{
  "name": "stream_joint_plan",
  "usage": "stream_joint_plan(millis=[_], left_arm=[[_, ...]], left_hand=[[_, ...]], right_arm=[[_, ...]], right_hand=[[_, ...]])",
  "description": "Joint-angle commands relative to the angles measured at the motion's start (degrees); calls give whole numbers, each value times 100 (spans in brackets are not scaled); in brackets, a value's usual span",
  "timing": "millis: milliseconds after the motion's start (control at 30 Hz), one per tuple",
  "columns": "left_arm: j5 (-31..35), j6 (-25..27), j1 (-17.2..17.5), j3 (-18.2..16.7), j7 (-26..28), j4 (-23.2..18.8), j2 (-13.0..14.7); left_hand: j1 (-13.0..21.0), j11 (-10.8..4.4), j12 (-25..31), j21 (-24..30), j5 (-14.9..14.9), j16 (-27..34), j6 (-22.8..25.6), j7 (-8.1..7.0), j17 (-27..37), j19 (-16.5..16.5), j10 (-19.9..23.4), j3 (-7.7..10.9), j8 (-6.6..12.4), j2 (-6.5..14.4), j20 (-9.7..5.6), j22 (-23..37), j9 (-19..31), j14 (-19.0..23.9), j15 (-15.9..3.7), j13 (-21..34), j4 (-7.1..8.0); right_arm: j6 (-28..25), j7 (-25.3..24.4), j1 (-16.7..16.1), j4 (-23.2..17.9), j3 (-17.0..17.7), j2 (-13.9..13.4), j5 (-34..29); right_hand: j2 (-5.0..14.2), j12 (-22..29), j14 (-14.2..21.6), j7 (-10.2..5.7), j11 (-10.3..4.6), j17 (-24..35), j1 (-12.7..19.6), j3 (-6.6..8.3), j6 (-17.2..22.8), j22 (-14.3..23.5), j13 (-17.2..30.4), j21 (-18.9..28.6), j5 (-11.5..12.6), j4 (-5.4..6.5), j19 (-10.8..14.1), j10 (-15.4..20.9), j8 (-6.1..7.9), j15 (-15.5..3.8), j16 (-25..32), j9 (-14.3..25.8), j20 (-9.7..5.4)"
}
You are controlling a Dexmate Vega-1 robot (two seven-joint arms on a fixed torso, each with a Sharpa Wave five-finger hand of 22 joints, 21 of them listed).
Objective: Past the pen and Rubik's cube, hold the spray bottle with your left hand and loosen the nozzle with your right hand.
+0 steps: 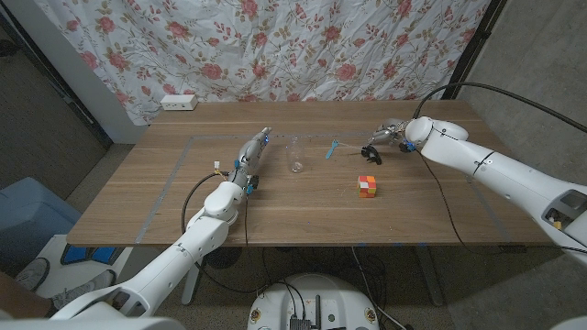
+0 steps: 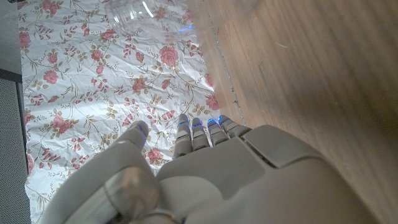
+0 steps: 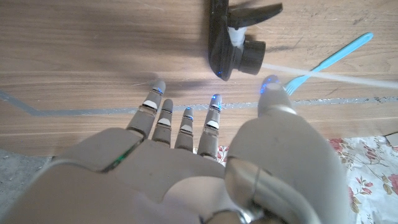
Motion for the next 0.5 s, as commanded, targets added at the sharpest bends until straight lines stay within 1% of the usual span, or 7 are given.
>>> stream_joint_plan(millis=[33,67,100,167,233,367,500], left_arm=[[4,-47,32,-5,-14,-39,16],[8,-48,32,-5,-12,-42,17],[6,-44,33,-6,-14,-46,19],[12,-38,33,-5,-13,-57,27],[17,-30,32,-3,-19,-68,37],[19,-21,30,-6,-27,-85,52],[27,-37,18,-7,-45,-78,60]], left_hand=[[-64,5,-14,-8,17,-5,51,-12,9,29,17,78,-25,103,12,15,3,-2,-25,15,9],[-66,2,-16,-8,17,-5,49,-10,9,29,16,81,-26,103,11,15,3,-2,-29,15,10],[-68,1,-18,-9,18,-5,49,-13,9,30,14,86,-27,102,9,15,3,-1,-33,15,11],[-75,1,-22,-10,19,-6,49,-12,9,30,12,100,-29,100,10,15,4,0,-29,15,14],[-81,-9,-23,-11,21,-8,53,-19,9,31,16,111,-30,98,9,15,4,0,-32,15,17],[-91,-4,-26,-10,23,-8,55,-18,8,38,20,132,-33,95,12,15,4,4,-33,15,21],[-100,2,-30,-10,25,-10,54,-16,8,45,21,151,-36,92,13,14,4,5,-39,15,25]], right_arm=[[377,96,-92,-30,119,-123,83],[448,106,-100,-22,129,-139,88],[486,124,-102,-18,135,-149,88],[572,262,-69,1,127,-183,105],[654,320,-73,19,156,-200,139],[724,305,-142,-11,234,-235,170],[788,324,-197,-35,292,-278,197]], right_hand=[[-71,-25,-134,36,31,-5,-204,-98,-214,19,28,-22,79,32,-105,-147,-114,70,-59,-5,-27],[-123,-19,-213,68,87,-7,-299,-146,-341,19,29,-16,142,59,-139,-204,-172,103,-88,-12,-34],[-131,-20,-223,83,84,-8,-319,-155,-388,19,29,-12,156,65,-139,-225,-191,105,-91,-13,-33],[-164,-39,-360,154,124,-14,-390,-185,-569,20,31,-14,239,78,-201,-387,-267,153,-137,-23,-101],[-183,-45,-516,233,214,-20,-460,-211,-917,20,39,-15,348,89,-286,-611,-382,210,-175,-40,-123],[-215,-38,-660,324,239,-23,-575,-261,-1211,19,45,-22,437,121,-398,-797,-440,262,-195,-58,-101],[-247,-36,-800,351,278,-24,-719,-327,-1459,19,50,-26,521,166,-516,-993,-450,300,-204,-80,-72]])
